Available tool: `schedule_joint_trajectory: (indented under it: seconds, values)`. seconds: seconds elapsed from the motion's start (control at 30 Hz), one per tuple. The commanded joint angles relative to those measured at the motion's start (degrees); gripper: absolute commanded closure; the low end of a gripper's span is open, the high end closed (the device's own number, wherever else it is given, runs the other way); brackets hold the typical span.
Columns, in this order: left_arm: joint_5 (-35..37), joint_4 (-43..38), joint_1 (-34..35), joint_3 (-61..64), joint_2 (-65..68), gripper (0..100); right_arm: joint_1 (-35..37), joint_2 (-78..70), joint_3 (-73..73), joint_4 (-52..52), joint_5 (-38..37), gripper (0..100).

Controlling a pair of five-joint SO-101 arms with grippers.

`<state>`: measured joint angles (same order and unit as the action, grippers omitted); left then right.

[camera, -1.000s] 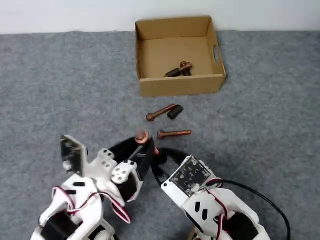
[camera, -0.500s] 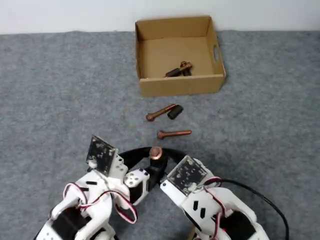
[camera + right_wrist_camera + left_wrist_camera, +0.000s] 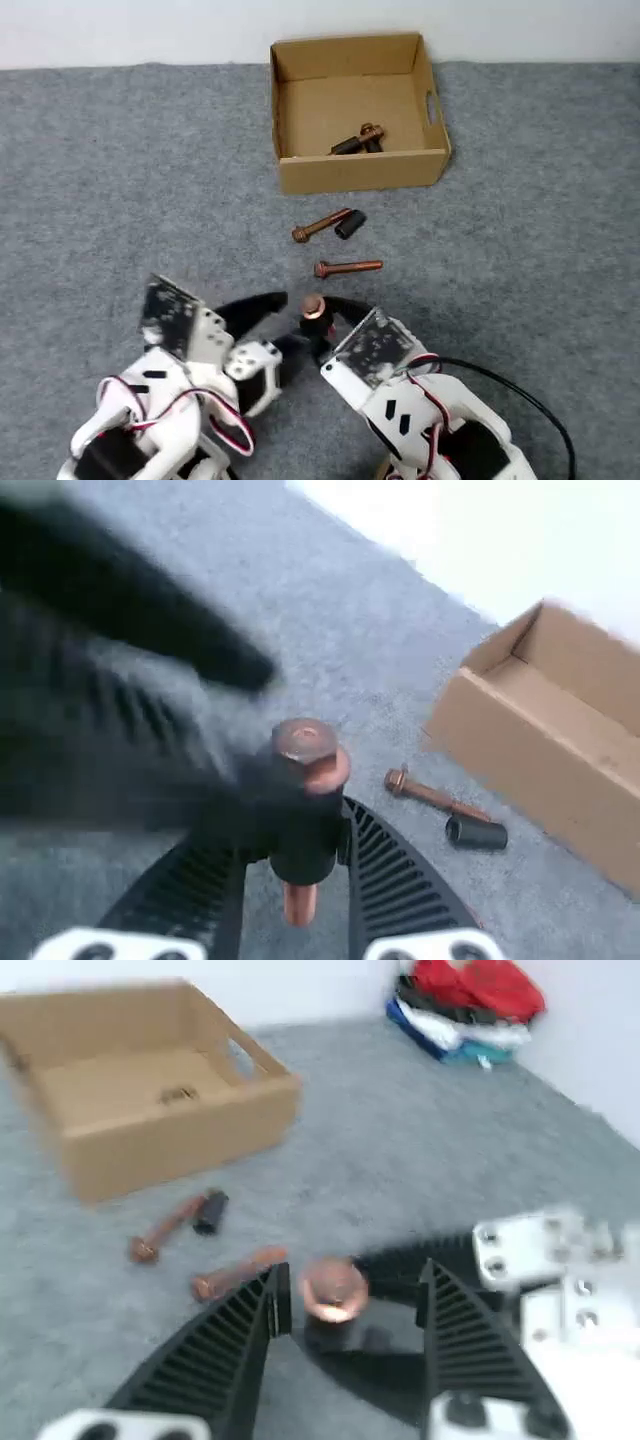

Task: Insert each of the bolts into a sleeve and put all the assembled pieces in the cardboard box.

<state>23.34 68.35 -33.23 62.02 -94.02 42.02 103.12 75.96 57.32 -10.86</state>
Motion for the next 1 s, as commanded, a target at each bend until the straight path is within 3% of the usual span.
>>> schedule_joint_trajectory:
  seconds: [0.0, 0.1, 0.23, 0.53, 0.87, 0.97]
  values:
    - [-1.1, 1.2, 7.6, -3.3, 0.1, 79, -4.1, 0.3, -1.0, -1.4, 4.8, 99.1]
    - [-2.7, 1.9, 13.6, -3.3, 0.1, 85, -9.4, 0.3, -1.1, 0.8, 8.1, 99.1]
    - [-5.3, 1.7, 19.5, -1.5, 0.1, 100, -15.4, 0.2, -2.2, 3.4, 12.7, 99.1]
    - [-5.6, 1.6, 22.1, 9.1, 0.0, 100, -21.8, -3.7, -9.8, 3.4, 13.6, 99.1]
    - [-16.1, -7.6, 22.1, 22.3, 0.0, 100, -28.0, -36.9, -30.2, 2.4, 14.1, 99.1]
    - [-15.8, -11.9, 23.9, 27.1, 0.0, 100, -30.5, -45.1, -35.5, -1.0, 13.8, 99.1]
